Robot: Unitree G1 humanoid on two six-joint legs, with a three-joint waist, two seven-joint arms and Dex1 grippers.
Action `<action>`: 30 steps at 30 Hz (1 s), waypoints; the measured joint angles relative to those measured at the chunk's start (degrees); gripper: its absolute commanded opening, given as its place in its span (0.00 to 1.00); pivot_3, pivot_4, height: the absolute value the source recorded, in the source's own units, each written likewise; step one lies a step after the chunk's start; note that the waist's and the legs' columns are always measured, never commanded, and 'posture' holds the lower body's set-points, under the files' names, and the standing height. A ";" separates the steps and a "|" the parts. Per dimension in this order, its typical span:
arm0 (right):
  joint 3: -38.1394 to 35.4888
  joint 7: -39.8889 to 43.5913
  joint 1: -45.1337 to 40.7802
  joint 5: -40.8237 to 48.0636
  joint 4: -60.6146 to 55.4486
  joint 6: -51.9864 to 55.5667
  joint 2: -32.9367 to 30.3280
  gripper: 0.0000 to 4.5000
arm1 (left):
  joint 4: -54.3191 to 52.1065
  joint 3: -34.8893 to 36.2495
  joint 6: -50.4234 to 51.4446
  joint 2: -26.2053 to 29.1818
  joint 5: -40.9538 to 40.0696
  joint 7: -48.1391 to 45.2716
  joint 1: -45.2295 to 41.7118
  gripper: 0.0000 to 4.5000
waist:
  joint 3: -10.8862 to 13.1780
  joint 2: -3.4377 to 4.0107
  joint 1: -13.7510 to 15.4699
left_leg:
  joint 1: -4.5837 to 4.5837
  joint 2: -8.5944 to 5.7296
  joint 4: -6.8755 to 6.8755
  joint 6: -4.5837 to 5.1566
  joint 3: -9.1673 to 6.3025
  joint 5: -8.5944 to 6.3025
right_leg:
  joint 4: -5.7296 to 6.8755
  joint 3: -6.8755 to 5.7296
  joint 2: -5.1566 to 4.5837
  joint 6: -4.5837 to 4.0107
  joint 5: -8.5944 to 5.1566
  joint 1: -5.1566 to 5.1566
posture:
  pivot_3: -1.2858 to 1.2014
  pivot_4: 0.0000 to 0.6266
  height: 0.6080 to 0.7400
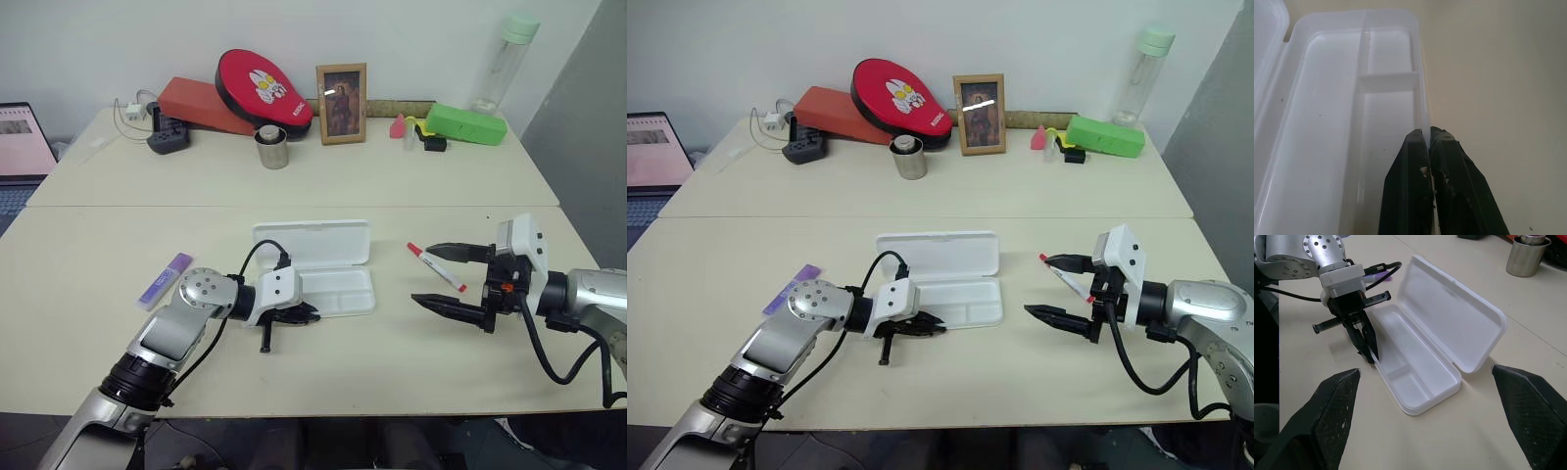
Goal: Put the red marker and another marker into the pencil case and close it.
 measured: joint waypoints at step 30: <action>9.69 -8.94 -8.25 -15.02 21.77 -0.78 4.67 1.00 | -15.74 10.93 14.84 -9.39 -18.95 11.04 0.43 1.00 | 0.00 0.00 -0.14 | 0.03 0.04 0.01 -0.01 0.13 0.01 | 0.01 0.05 0.01 0.00 0.00 0.00 | 0.52 0.24 1.00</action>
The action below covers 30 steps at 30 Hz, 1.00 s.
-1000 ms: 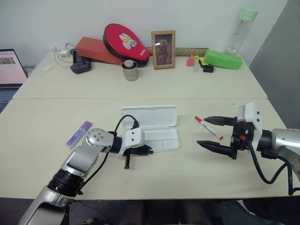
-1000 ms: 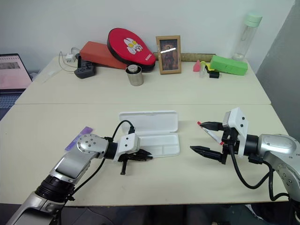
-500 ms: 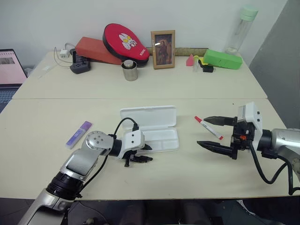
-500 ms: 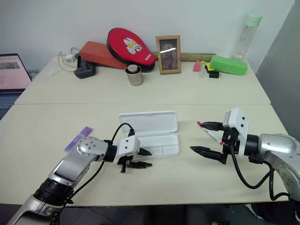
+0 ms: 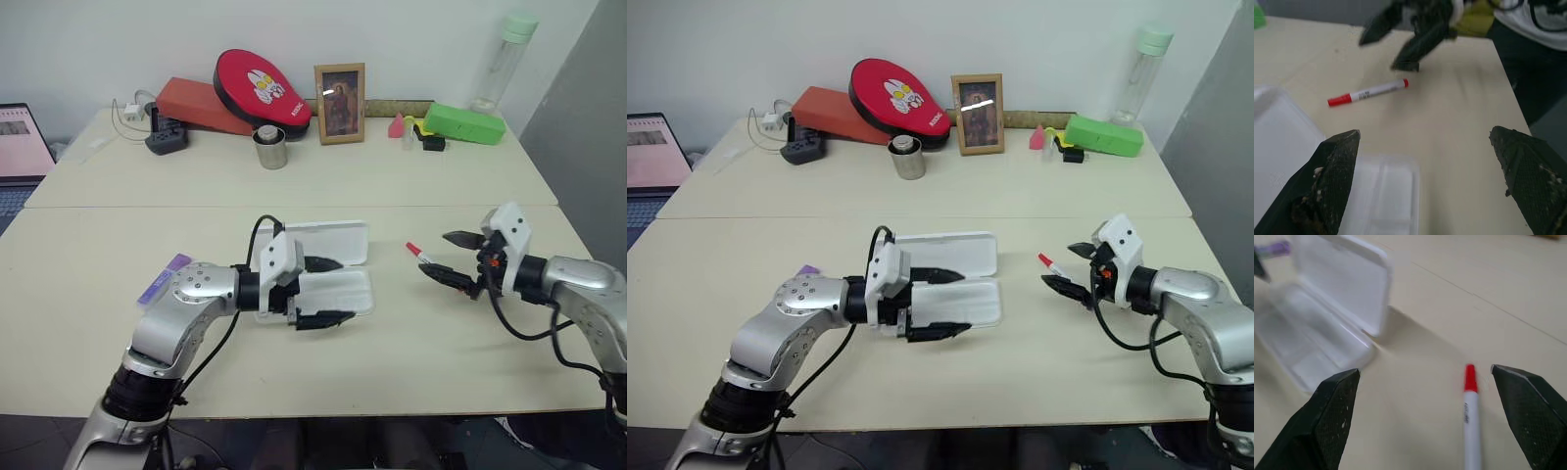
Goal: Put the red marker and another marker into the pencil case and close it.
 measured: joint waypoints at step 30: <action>4.94 0.52 -4.69 -9.75 13.15 0.30 3.87 0.06 | -3.24 -0.11 0.69 -5.16 -1.42 9.16 -1.44 1.00 | -0.01 0.01 -0.85 | 0.14 0.06 0.00 0.00 0.47 0.00 | 0.02 0.06 0.00 0.02 0.02 0.11 | 0.52 0.24 1.00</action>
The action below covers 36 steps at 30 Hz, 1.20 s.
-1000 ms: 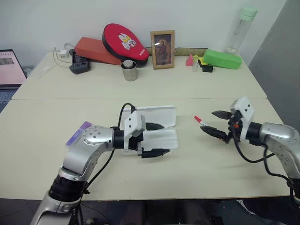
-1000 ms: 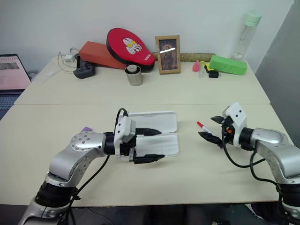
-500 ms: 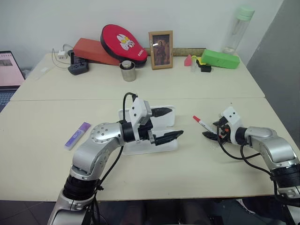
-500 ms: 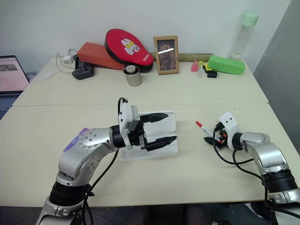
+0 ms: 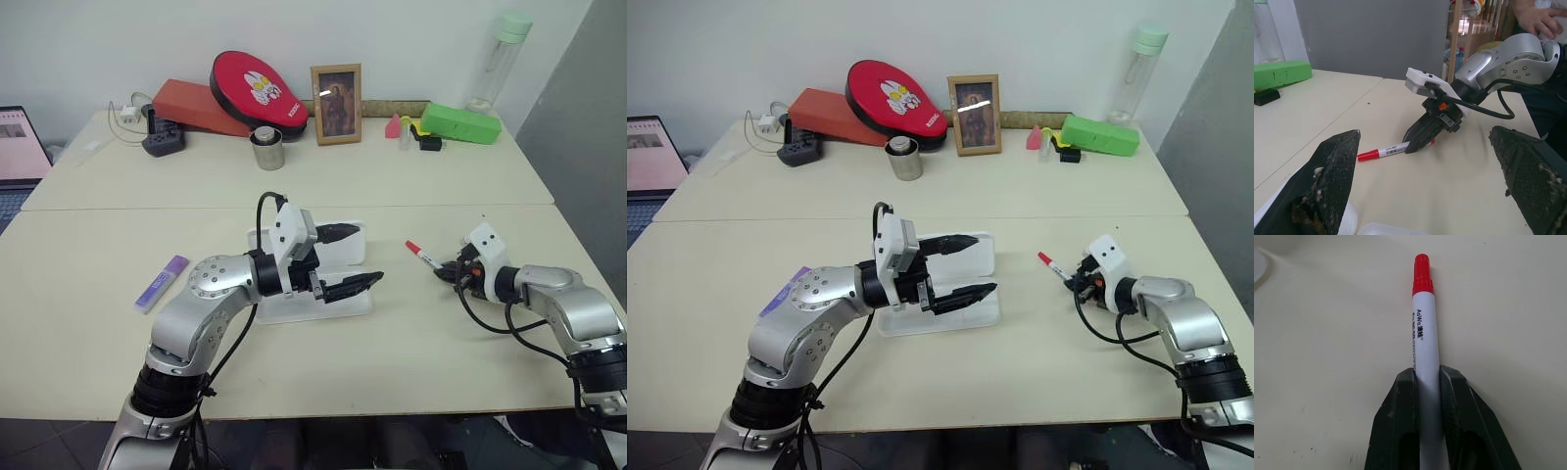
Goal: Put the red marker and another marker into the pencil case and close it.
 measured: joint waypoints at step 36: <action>26.52 23.45 -25.45 -16.47 14.23 -29.29 20.74 0.06 | -14.06 31.61 6.55 19.94 -12.06 1.48 35.85 1.00 | 0.07 0.01 -0.23 | -0.04 0.14 -0.09 -0.04 -0.38 -0.02 | -0.02 0.05 -0.06 -0.14 0.07 -0.24 | 0.52 0.24 1.00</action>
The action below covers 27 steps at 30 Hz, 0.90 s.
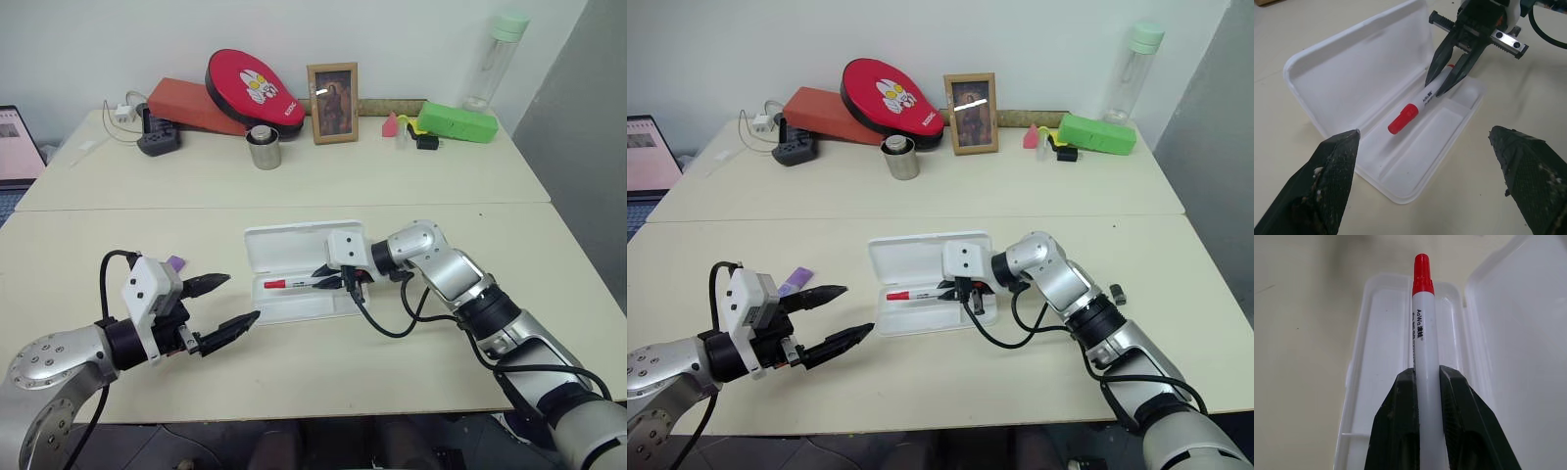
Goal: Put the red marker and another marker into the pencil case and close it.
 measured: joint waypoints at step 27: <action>-11.63 4.84 0.00 19.22 -22.05 17.68 2.22 0.99 | 15.27 0.74 -0.45 1.97 8.98 9.34 -4.42 1.00 | 0.03 0.06 0.02 | 0.00 -0.01 -0.07 0.00 -0.18 -0.01 | 0.00 -0.08 0.02 -0.02 0.01 -0.03 | 0.52 0.24 1.00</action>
